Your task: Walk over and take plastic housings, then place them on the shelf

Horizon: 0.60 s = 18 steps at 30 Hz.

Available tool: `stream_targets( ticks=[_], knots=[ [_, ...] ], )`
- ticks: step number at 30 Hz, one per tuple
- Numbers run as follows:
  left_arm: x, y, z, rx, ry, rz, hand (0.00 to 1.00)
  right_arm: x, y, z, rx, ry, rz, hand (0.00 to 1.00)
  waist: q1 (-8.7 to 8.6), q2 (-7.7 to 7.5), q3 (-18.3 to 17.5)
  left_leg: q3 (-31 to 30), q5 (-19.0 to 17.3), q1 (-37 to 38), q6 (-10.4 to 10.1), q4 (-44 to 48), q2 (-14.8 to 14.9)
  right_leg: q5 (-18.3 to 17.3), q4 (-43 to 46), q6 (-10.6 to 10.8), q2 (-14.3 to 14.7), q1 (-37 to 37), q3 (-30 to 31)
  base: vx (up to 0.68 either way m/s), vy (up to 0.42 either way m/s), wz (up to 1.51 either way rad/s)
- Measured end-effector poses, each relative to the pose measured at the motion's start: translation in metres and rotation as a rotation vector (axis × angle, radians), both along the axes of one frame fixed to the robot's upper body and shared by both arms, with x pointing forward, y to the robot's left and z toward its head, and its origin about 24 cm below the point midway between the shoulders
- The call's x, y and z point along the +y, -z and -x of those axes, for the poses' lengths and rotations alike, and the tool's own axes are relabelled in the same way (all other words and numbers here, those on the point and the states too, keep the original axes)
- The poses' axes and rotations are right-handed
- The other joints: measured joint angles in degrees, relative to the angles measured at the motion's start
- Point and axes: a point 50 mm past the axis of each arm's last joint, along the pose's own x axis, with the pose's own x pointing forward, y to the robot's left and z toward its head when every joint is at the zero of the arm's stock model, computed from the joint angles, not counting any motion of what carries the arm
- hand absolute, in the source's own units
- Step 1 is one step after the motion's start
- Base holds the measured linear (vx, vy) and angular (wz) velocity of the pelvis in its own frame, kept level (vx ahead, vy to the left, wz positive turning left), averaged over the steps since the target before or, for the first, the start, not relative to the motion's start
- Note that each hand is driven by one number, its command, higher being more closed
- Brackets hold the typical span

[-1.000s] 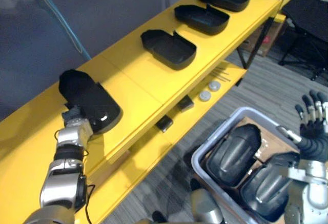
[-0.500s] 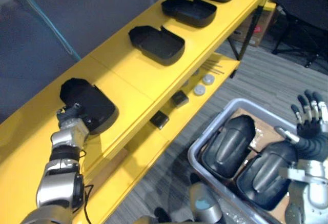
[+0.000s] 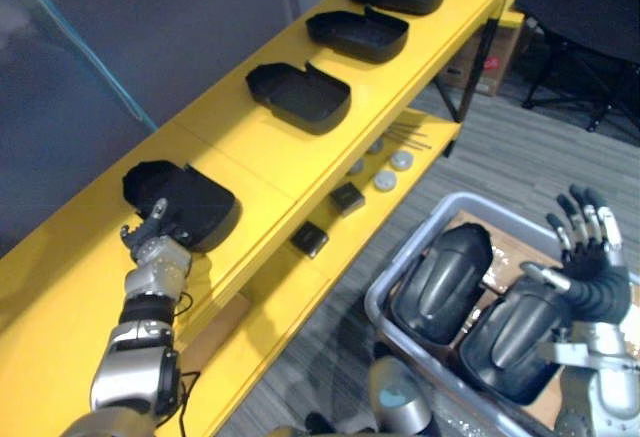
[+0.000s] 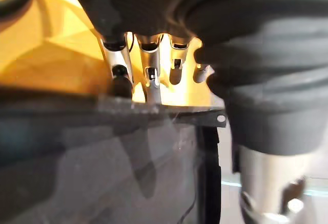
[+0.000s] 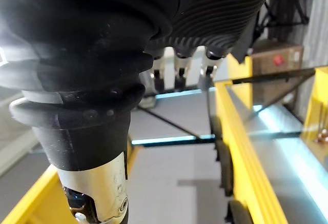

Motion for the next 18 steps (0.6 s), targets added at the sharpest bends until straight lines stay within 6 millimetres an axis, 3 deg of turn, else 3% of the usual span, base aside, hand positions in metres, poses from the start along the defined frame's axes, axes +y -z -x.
stream_targets(
  ticks=[8,12,18],
  knots=[
    [0.012,-0.003,0.010,0.088,-0.049,-0.175,0.00,0.003,0.000,0.004,0.004,-0.013,0.007,0.00,-0.01,0.45,-0.3,-0.1,0.2,1.0,0.2,0.0,0.0,-0.3,0.2,-0.1,0.0,0.9,-0.1,0.00,0.000,0.00],
    [0.023,-0.005,0.014,0.148,-0.057,-0.226,0.00,0.003,-0.002,0.006,-0.008,-0.033,0.029,0.00,0.01,1.86,-1.5,-0.1,-0.2,1.1,0.9,-0.2,-0.1,-0.7,0.4,0.0,-0.1,0.9,-0.1,0.00,0.000,0.00],
    [0.043,-0.021,0.018,0.095,-0.118,-0.299,0.00,0.005,-0.005,0.007,-0.041,-0.092,0.037,0.00,0.00,2.90,-2.5,-0.1,-0.2,1.9,0.9,-0.3,-0.3,-1.6,2.0,-0.3,-0.2,0.9,-0.1,0.00,0.000,0.00]
  ],
)
